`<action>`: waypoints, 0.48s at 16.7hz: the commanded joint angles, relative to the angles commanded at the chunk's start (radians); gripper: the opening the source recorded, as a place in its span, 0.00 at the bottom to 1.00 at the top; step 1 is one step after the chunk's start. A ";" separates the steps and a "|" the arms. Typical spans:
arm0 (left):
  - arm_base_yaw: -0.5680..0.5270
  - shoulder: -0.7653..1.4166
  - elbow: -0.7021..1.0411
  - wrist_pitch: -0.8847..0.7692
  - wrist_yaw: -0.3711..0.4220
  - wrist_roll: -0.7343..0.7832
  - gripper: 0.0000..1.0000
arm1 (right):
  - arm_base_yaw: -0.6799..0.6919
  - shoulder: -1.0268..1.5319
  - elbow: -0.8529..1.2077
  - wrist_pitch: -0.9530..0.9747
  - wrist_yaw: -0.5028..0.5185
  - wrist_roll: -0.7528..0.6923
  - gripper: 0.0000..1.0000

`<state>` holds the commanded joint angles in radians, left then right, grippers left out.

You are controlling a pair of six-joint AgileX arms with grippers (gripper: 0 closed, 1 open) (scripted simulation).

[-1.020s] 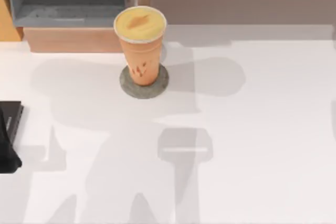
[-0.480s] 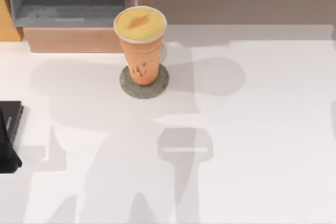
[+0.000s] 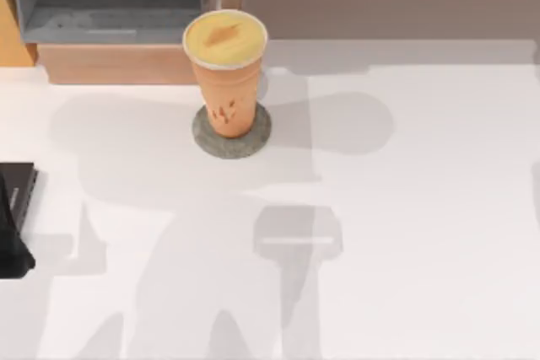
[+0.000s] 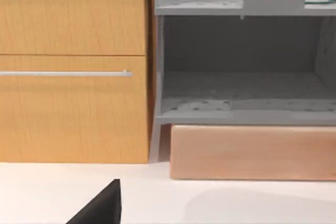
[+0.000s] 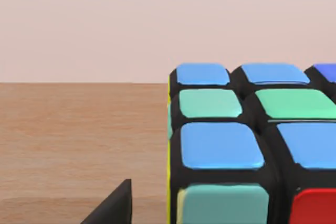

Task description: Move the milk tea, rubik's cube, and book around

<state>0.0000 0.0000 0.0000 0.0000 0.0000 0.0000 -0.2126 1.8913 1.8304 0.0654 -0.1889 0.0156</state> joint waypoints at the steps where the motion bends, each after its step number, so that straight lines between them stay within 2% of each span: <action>1: 0.000 0.000 0.000 0.000 0.000 0.000 1.00 | 0.000 0.000 0.000 0.000 0.000 0.000 1.00; 8: 0.000 0.000 0.000 0.000 0.000 0.000 1.00 | -0.005 -0.033 -0.039 0.009 -0.003 0.000 1.00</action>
<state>0.0000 0.0000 0.0000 0.0000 0.0000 0.0000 -0.2176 1.8579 1.7919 0.0739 -0.1920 0.0159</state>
